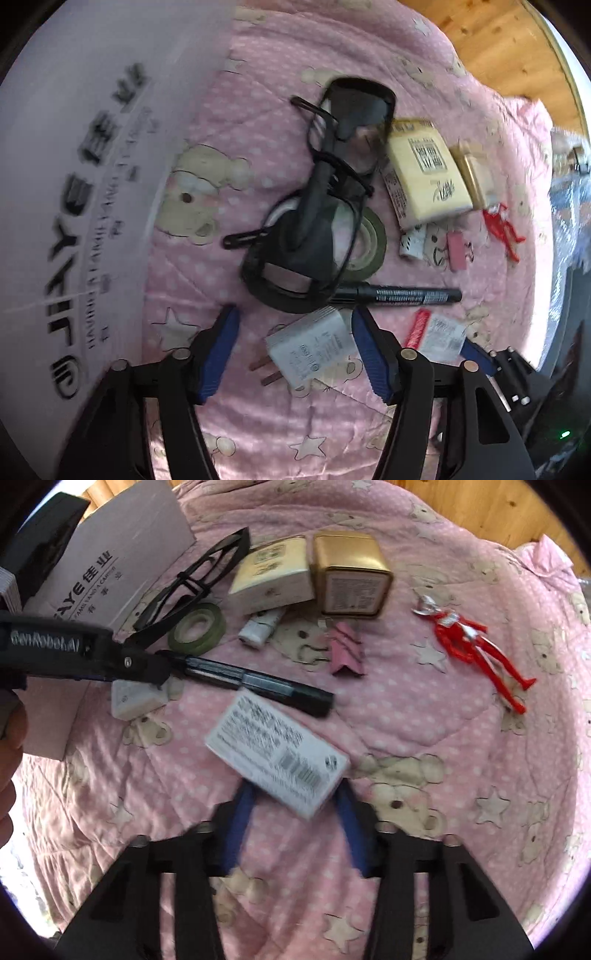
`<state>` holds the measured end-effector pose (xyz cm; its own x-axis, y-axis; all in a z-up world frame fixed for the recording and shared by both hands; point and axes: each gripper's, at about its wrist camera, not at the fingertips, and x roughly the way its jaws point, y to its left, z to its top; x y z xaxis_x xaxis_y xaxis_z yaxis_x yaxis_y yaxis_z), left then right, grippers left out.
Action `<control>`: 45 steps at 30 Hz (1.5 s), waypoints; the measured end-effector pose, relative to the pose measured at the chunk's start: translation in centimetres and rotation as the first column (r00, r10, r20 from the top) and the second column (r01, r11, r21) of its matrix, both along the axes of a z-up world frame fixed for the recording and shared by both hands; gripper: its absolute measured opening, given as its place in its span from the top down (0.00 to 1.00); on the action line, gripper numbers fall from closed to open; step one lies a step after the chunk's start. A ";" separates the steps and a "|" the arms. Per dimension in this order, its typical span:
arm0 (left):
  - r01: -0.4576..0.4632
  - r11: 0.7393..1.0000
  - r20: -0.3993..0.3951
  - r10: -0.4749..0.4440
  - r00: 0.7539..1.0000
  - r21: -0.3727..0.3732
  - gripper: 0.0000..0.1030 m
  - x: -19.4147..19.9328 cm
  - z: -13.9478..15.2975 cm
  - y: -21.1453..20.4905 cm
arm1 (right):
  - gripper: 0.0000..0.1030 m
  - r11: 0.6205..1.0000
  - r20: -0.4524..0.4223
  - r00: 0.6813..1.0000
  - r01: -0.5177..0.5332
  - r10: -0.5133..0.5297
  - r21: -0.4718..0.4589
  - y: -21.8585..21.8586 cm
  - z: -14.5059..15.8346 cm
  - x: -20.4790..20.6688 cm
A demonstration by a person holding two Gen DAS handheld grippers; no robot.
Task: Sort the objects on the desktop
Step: 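Move the left tool to the white charger while the right tool approaches the staple box, then close the left tool on the white charger while the right tool grasps the red-and-white staple box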
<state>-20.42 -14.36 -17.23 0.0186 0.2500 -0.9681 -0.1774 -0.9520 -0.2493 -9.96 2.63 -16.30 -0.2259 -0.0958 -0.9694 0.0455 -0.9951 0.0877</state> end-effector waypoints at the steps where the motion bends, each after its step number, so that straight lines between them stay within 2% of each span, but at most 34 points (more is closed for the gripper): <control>1: 0.006 1.000 -0.010 -0.006 1.000 -0.008 0.36 0.2 0.1 0.2 | 0.80 1.000 0.005 1.000 0.019 -0.018 -0.007 0.7 0.0 0.0; 2: 0.023 1.000 -0.016 -0.024 1.000 -0.017 0.36 0.6 0.1 0.4 | 0.86 0.999 0.010 0.999 0.034 -0.034 -0.021 1.3 0.0 0.0; 4: 0.056 0.998 -0.014 -0.056 0.998 -0.027 0.36 1.4 0.2 0.6 | 0.86 0.991 0.029 0.996 0.090 -0.087 -0.096 2.9 -0.1 -0.1; 6: 0.040 0.999 0.006 -0.040 0.999 0.007 0.36 2.0 0.5 0.0 | 0.81 0.979 0.042 0.990 0.140 -0.136 -0.149 4.1 -0.2 -0.2; 7: 0.025 1.000 0.007 -0.025 1.000 0.019 0.36 2.2 0.7 -0.5 | 0.72 0.974 0.048 0.988 0.151 -0.145 -0.171 4.4 -0.1 -0.3; 8: 0.009 1.000 0.001 -0.009 1.000 0.029 0.36 2.3 0.8 -1.1 | 0.56 0.971 0.045 0.988 0.152 -0.146 -0.184 4.4 -0.1 -0.4; 9: -0.008 0.999 -0.011 0.008 1.000 0.037 0.36 2.5 0.9 -1.7 | 0.48 0.969 0.027 0.990 0.144 -0.141 -0.199 4.3 0.2 -0.4; 10: -0.019 0.999 -0.013 0.020 1.000 0.041 0.36 2.6 0.8 -2.3 | 0.40 0.973 -0.005 0.992 0.126 -0.129 -0.192 4.0 0.5 -0.5; 13: 0.023 0.999 -0.037 -0.022 0.999 0.025 0.33 2.8 0.7 -2.1 | 0.37 0.988 -0.055 0.996 0.065 -0.074 -0.139 2.7 0.7 -1.0; 15: 0.042 0.999 -0.044 -0.041 0.998 0.028 0.23 2.8 0.5 -1.6 | 0.37 0.992 -0.058 0.998 0.023 -0.030 -0.123 1.7 -0.1 -1.6; 16: 0.045 0.998 -0.059 -0.044 0.997 0.031 0.21 2.8 0.6 -1.4 | 0.33 0.992 -0.057 0.998 0.016 -0.023 -0.121 0.6 -0.6 -1.6; 17: 0.047 0.999 -0.075 -0.045 0.996 0.024 0.19 2.7 0.6 -1.1 | 0.29 0.993 -0.072 0.997 0.004 -0.013 -0.119 1.7 -0.7 -2.0; 19: 0.053 0.999 -0.092 -0.054 0.994 -0.010 0.18 2.4 0.5 -0.3 | 0.25 0.996 -0.109 0.994 -0.039 0.031 -0.078 0.7 -1.0 -2.3; 21: 0.036 0.999 -0.094 -0.039 0.995 -0.039 0.17 2.1 0.4 0.0 | 0.25 0.997 -0.127 0.990 -0.067 0.062 -0.034 0.0 -1.2 -2.5; 23: 0.028 0.997 -0.095 -0.035 0.995 -0.077 0.17 2.1 0.4 0.3 | 0.32 0.997 -0.131 0.988 -0.082 0.080 -0.009 -0.3 -1.4 -2.4; 25: 0.026 0.990 -0.119 -0.043 0.992 -0.136 0.27 2.4 0.6 0.4 | 0.43 0.997 -0.122 0.990 -0.073 0.073 0.007 -0.1 -1.3 -2.4; 26: 0.027 0.987 -0.129 -0.048 0.991 -0.158 0.37 2.5 0.7 0.4 | 0.48 0.998 -0.115 0.991 -0.064 0.063 -0.004 0.2 -1.3 -2.5; 27: 0.026 0.987 -0.134 -0.048 0.990 -0.160 0.48 2.7 1.0 0.2 | 0.51 0.999 -0.108 0.993 -0.044 0.041 -0.026 0.5 -1.2 -2.6; 29: 0.008 0.992 -0.117 -0.022 0.993 -0.123 0.50 2.7 1.3 -0.7 | 0.66 0.997 -0.093 0.996 -0.006 0.000 -0.074 1.8 -1.2 -2.1; 32: -0.033 0.997 -0.089 0.027 0.996 -0.073 0.50 2.6 1.5 -2.2 | 0.80 0.989 -0.063 0.997 0.044 -0.053 -0.140 2.4 -1.2 -2.4; 35: -0.051 0.998 -0.092 0.047 0.995 -0.040 0.50 2.6 2.1 -3.1 | 0.83 0.981 -0.054 0.996 0.062 -0.073 -0.182 3.4 -0.9 -1.4; 38: -0.065 0.998 -0.089 0.063 0.994 -0.020 0.50 2.6 2.2 -4.0 | 0.83 0.975 -0.041 0.997 0.058 -0.068 -0.213 3.2 -1.4 -2.2; 41: -0.070 0.997 -0.069 0.069 0.995 -0.012 0.50 2.3 1.6 -5.0 | 0.77 0.980 -0.055 0.997 0.046 -0.058 -0.195 2.4 -0.7 -1.4; 43: -0.082 0.997 -0.054 0.081 0.995 -0.010 0.50 1.2 1.0 -4.6 | 0.67 0.978 -0.060 0.997 0.043 -0.057 -0.204 2.4 0.0 -0.2; 45: -0.092 0.996 -0.046 0.091 0.995 -0.017 0.49 0.9 0.5 -4.9 | 0.66 0.981 -0.072 0.996 0.032 -0.047 -0.193 2.1 0.1 -0.4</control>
<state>-19.54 -19.28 -16.77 -0.0468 0.2306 -0.9719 -0.1002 -0.9692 -0.2251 -10.35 4.72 -16.18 -0.3053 -0.2679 -0.9138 0.0204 -0.9612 0.2750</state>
